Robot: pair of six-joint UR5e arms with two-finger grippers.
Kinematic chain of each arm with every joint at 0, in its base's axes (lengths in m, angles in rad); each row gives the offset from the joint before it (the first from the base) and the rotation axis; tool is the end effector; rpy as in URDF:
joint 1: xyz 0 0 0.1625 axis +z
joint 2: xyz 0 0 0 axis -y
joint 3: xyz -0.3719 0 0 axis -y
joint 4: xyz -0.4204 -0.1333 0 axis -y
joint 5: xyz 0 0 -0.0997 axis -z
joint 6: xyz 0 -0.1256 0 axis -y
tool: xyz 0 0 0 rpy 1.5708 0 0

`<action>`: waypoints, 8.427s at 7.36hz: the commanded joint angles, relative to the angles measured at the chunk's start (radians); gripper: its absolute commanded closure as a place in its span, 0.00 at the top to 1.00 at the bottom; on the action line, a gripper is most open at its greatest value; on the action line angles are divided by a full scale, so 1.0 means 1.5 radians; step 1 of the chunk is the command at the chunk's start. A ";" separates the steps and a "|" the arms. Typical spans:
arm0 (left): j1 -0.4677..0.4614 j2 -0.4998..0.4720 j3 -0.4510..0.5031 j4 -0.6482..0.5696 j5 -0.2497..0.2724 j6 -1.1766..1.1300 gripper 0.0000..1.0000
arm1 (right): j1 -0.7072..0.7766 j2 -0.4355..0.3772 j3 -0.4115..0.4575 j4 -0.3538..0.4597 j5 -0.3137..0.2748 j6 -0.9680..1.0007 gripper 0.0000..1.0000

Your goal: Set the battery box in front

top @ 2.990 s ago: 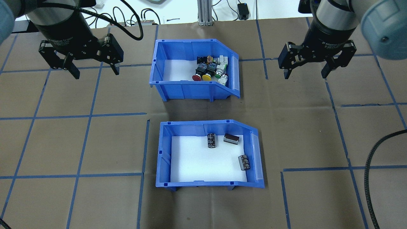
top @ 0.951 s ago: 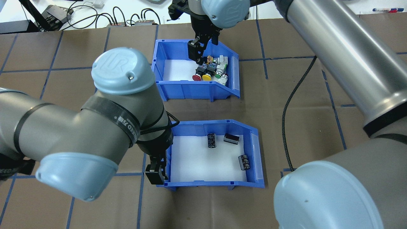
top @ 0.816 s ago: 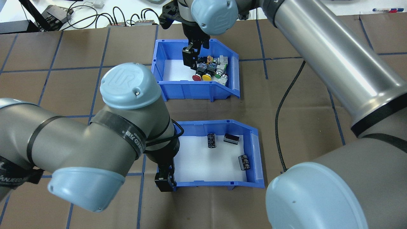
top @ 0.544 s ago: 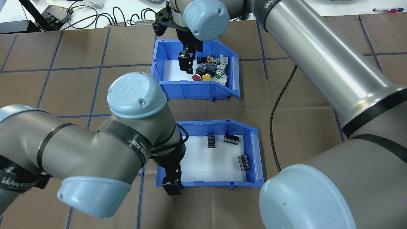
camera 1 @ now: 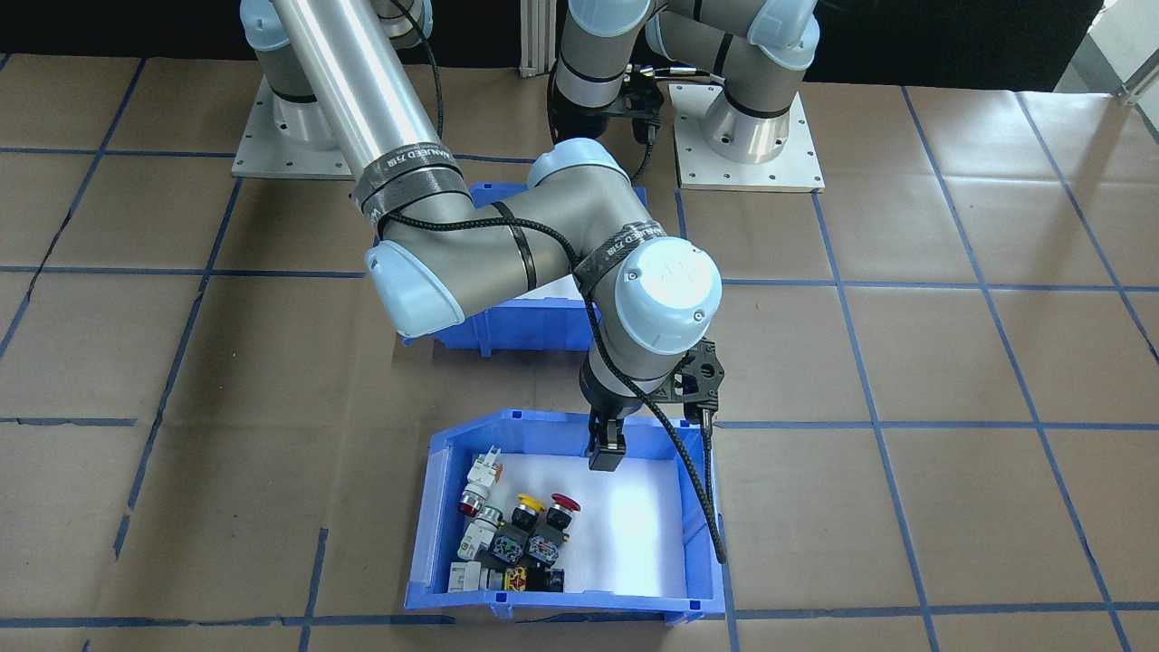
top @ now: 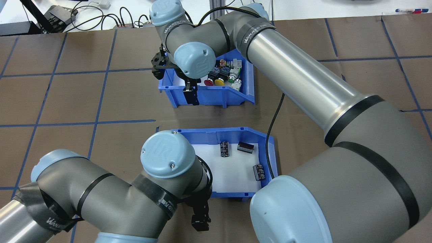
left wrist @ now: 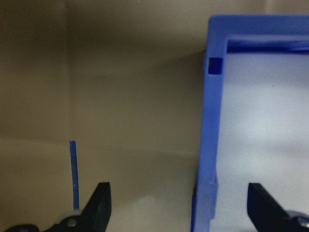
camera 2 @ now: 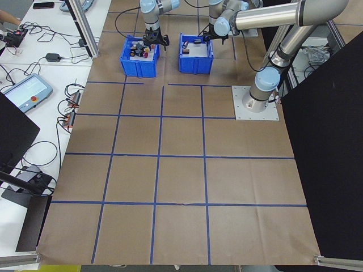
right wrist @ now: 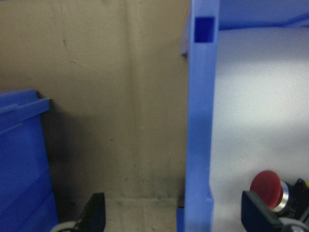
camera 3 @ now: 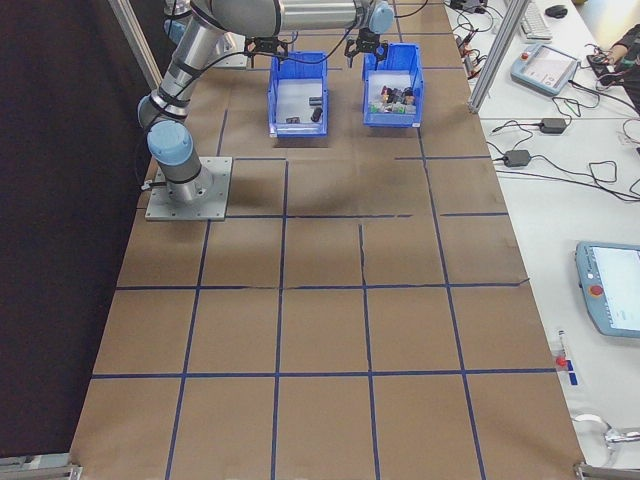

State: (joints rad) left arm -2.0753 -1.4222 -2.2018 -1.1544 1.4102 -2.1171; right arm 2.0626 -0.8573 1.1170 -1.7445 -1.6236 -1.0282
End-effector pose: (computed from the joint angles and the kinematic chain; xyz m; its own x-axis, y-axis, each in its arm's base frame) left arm -0.3318 -0.2836 0.2050 0.0395 -0.9895 -0.1393 -0.9933 -0.0540 0.1021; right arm 0.4603 -0.5909 0.2022 -0.0505 -0.9976 -0.0464 -0.9949 0.0462 0.0894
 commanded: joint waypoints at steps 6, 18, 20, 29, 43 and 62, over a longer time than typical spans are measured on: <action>-0.002 -0.060 -0.018 0.090 0.001 -0.023 0.83 | 0.000 -0.006 0.041 -0.107 -0.004 0.014 0.26; 0.198 -0.114 0.069 0.139 0.042 0.231 0.00 | -0.264 -0.226 0.175 -0.050 -0.077 -0.282 0.00; 0.199 -0.230 0.205 0.135 0.042 0.230 0.00 | -0.343 -0.312 0.280 -0.073 -0.046 -0.381 0.00; 0.144 -0.501 0.527 0.144 -0.007 0.179 0.99 | -0.486 -0.540 0.580 -0.152 0.025 -0.517 0.00; 0.343 -0.034 0.344 -0.289 0.130 1.464 1.00 | -0.049 -0.596 0.757 -0.281 -0.010 -0.079 0.00; 0.337 -0.029 0.325 -0.237 0.131 1.463 1.00 | -0.049 -0.508 0.565 -0.173 -0.026 0.080 1.00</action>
State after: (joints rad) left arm -1.5693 -1.4659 -1.7141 -1.5094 1.6049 0.0773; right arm 2.0684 -1.6110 2.0164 -2.0743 -1.6679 -0.9069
